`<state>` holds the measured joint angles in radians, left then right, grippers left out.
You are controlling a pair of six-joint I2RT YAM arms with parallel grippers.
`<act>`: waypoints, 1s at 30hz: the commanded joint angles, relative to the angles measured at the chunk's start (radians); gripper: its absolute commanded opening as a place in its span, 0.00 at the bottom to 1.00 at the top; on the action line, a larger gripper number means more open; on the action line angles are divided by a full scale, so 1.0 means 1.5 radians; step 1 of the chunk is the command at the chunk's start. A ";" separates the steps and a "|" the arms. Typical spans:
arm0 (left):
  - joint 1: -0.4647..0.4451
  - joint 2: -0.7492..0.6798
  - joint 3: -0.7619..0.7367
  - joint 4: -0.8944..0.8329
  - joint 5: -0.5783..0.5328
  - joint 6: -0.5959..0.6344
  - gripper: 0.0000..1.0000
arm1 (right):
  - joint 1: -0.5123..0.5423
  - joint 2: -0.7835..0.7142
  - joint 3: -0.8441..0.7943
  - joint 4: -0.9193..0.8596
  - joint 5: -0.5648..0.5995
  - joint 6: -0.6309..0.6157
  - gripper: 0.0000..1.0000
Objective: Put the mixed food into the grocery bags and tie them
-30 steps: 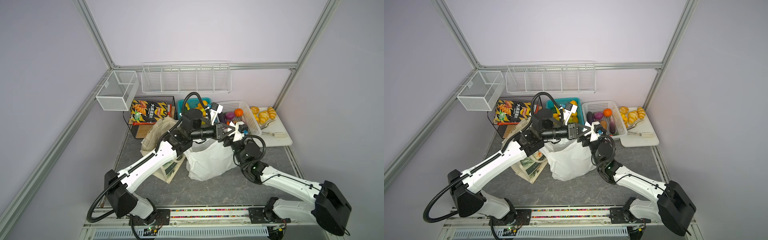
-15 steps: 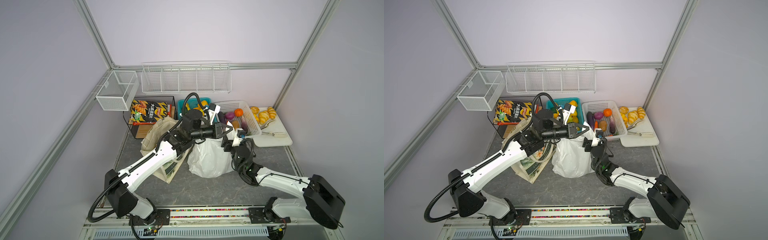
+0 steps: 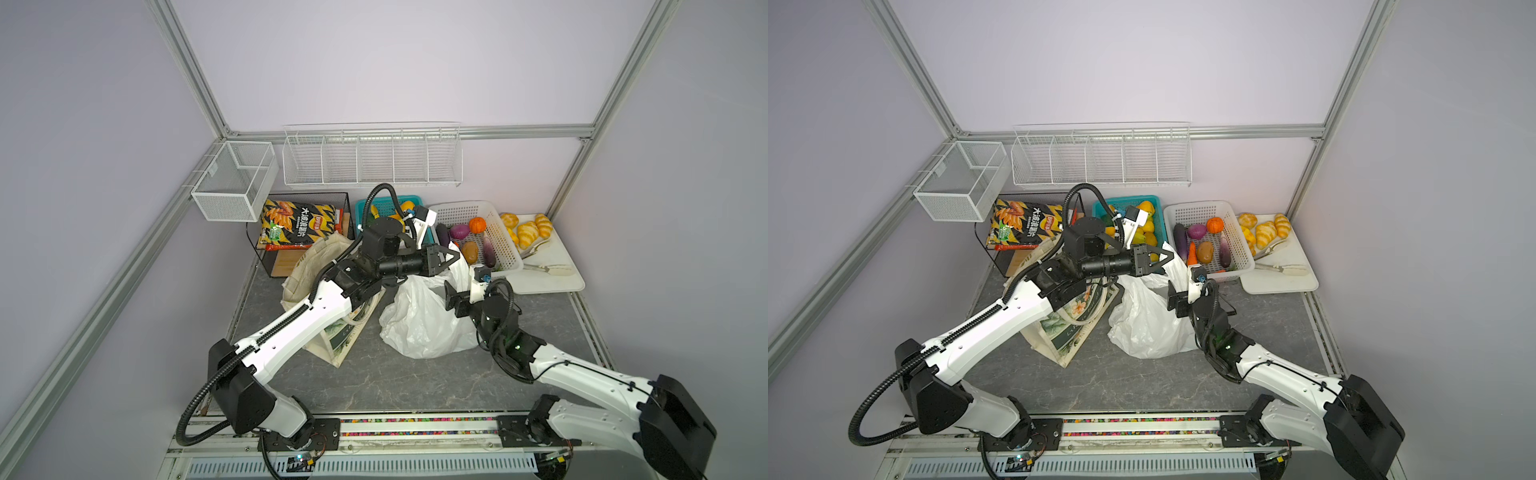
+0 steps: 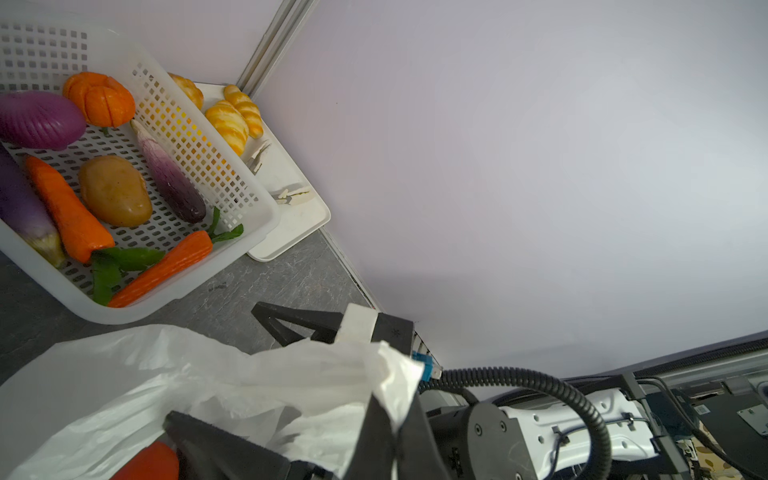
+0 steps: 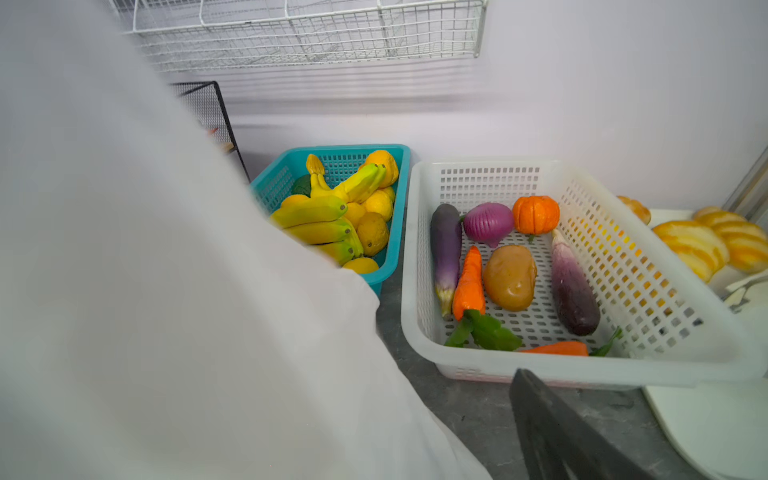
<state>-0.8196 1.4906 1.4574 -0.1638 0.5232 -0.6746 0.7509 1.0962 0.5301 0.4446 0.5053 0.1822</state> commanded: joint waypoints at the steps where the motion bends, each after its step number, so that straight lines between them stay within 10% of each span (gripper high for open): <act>1: 0.005 0.008 0.030 0.002 -0.003 0.024 0.00 | -0.017 -0.034 0.033 -0.079 -0.104 -0.029 0.89; 22: 0.013 0.030 0.061 -0.028 0.020 0.063 0.00 | -0.067 -0.130 0.174 -0.311 -0.426 -0.157 0.89; 30: 0.017 0.026 0.068 -0.040 0.035 0.078 0.00 | -0.225 -0.185 0.179 -0.370 -0.642 -0.188 0.89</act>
<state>-0.7998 1.5276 1.5169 -0.2115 0.5564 -0.5880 0.4824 0.8276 0.7700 -0.0841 -0.2577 -0.0628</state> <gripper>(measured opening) 0.047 0.894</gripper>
